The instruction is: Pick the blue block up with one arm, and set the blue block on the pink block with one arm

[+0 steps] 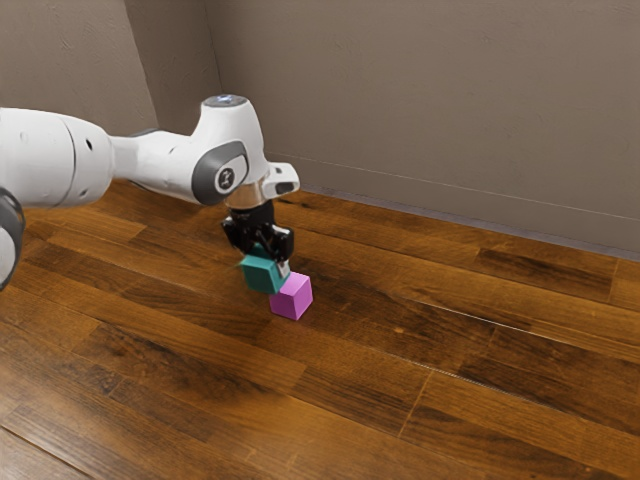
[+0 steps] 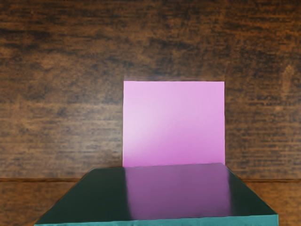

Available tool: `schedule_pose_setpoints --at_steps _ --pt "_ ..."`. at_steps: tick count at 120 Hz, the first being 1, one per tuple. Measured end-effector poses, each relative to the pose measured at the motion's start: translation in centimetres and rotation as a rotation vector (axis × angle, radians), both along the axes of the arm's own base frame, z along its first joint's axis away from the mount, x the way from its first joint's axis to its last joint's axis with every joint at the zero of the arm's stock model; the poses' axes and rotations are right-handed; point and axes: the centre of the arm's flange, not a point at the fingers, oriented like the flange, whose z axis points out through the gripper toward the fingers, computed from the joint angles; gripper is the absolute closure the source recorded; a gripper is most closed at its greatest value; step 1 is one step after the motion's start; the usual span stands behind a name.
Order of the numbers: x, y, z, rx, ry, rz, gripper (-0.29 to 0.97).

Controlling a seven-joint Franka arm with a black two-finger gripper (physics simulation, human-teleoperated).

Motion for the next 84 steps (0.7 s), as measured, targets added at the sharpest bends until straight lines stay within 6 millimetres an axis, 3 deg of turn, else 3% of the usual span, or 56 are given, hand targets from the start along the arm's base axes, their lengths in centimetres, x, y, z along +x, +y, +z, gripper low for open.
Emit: schedule_pose_setpoints --at_steps 22,61,84 --pt "1.8 -0.2 -1.0 -0.024 0.037 0.003 0.35" --pt "2.4 -0.9 -0.7 -0.031 0.062 -0.065 0.35" --pt "3.7 -1.0 -0.9 -0.038 0.062 -0.108 0.35"
